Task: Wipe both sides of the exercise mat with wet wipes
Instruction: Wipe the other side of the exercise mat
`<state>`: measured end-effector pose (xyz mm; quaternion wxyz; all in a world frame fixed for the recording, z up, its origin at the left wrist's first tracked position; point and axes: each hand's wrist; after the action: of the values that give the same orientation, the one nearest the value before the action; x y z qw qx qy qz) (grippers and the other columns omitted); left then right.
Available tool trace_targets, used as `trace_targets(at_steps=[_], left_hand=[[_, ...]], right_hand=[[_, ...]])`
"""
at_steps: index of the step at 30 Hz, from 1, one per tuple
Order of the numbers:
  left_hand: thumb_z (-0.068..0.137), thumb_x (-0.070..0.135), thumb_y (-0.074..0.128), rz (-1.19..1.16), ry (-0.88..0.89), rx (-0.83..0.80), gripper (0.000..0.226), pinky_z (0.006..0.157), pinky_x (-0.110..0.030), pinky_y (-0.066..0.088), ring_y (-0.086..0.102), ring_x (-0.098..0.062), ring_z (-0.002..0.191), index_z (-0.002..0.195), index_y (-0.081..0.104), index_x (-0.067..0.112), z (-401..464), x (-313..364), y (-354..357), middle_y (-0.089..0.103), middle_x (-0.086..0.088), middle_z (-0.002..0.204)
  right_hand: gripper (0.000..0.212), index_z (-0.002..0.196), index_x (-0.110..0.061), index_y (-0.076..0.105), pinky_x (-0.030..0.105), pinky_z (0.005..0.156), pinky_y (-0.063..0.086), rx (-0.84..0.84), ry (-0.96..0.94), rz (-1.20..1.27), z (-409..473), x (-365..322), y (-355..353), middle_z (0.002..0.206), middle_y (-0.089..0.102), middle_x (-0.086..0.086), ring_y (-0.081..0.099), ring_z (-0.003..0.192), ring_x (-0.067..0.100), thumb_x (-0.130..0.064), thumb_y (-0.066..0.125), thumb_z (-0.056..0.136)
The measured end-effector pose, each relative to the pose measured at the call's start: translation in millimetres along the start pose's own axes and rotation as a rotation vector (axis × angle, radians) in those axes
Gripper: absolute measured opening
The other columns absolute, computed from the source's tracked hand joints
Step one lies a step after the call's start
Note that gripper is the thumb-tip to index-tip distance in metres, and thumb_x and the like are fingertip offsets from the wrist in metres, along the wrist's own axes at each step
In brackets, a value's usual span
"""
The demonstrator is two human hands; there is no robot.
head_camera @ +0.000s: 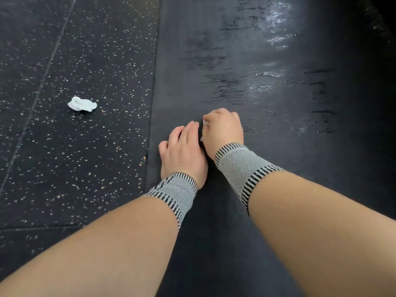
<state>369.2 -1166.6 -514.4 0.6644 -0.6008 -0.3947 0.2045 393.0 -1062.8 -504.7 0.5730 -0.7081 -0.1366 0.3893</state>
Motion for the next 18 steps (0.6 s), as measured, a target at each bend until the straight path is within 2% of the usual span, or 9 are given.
trace_targets(at_steps=[4,5,8,10,13,15,17,18], left_hand=[[0.100,0.017,0.034,0.013,0.009,-0.017,0.053,0.108,-0.038,0.018,0.017,-0.010,0.144,0.151,0.023,0.028,0.6,-0.6,-0.9,0.029,0.017,0.156],[0.100,0.018,0.035,0.022,0.015,-0.021,0.054,0.108,-0.038,0.018,0.017,-0.010,0.144,0.151,0.022,0.028,0.6,-0.7,-0.7,0.028,0.018,0.156],[0.100,0.018,0.035,0.028,0.019,-0.032,0.054,0.109,-0.038,0.017,0.016,-0.011,0.144,0.151,0.021,0.028,0.4,-0.7,0.9,0.026,0.019,0.157],[0.100,0.019,0.035,0.028,0.016,-0.031,0.054,0.110,-0.038,0.017,0.016,-0.011,0.144,0.151,0.021,0.028,0.2,-0.6,1.4,0.027,0.019,0.157],[0.099,0.019,0.035,0.024,0.014,-0.023,0.053,0.108,-0.038,0.018,0.017,-0.011,0.144,0.150,0.022,0.028,0.5,-0.7,1.2,0.027,0.018,0.157],[0.100,0.022,0.037,0.004,0.009,-0.026,0.053,0.108,-0.038,0.018,0.017,-0.010,0.144,0.150,0.023,0.029,0.9,-1.3,0.6,0.027,0.017,0.156],[0.100,0.023,0.036,0.002,0.012,-0.031,0.052,0.109,-0.038,0.017,0.017,-0.010,0.144,0.150,0.023,0.029,1.6,-0.9,0.2,0.025,0.017,0.158],[0.100,0.021,0.035,0.013,0.015,-0.033,0.053,0.110,-0.038,0.018,0.017,-0.010,0.144,0.151,0.023,0.030,1.3,-0.7,-0.1,0.023,0.017,0.158]], right_hand=[[0.030,0.120,-0.018,0.062,0.026,0.097,0.032,-0.016,-0.097,-0.108,-3.3,24.7,-9.7,0.133,0.052,-0.001,0.041,0.116,0.026,-0.018,0.050,0.093],[0.031,0.121,-0.017,0.062,0.025,0.097,0.030,0.019,-0.057,-0.106,-6.3,38.5,-16.5,0.134,0.052,0.000,0.042,0.118,0.026,-0.016,0.052,0.092],[0.035,0.123,-0.012,0.060,0.028,0.100,0.030,0.193,0.218,-0.010,-14.8,74.6,-38.6,0.137,0.047,0.005,0.042,0.124,0.026,-0.011,0.051,0.090],[0.034,0.122,-0.010,0.059,0.029,0.099,0.032,0.230,0.279,0.024,-15.6,74.8,-34.5,0.134,0.050,0.007,0.045,0.122,0.025,-0.009,0.049,0.090],[0.031,0.117,-0.010,0.062,0.029,0.096,0.035,0.155,0.050,0.035,-12.3,33.4,-15.6,0.126,0.058,0.005,0.050,0.116,0.026,-0.011,0.049,0.089],[0.034,0.122,-0.011,0.059,0.027,0.098,0.034,0.051,-0.129,0.055,-13.6,5.9,-1.8,0.130,0.055,0.002,0.048,0.120,0.023,-0.012,0.047,0.091],[0.036,0.125,-0.011,0.058,0.027,0.097,0.034,-0.009,-0.214,0.035,-14.3,6.7,1.1,0.133,0.054,0.001,0.048,0.118,0.025,-0.009,0.049,0.091],[0.035,0.119,-0.012,0.063,0.030,0.094,0.036,0.020,-0.254,-0.006,-14.7,18.2,0.3,0.128,0.059,0.001,0.052,0.111,0.030,-0.007,0.051,0.087]])
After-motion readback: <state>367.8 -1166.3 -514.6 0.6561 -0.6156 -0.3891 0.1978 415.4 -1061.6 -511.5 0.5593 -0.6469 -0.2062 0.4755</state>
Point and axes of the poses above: each hand's wrist, its own z-axis towards the middle knuckle, its own y-axis out of the palm, x = y × z
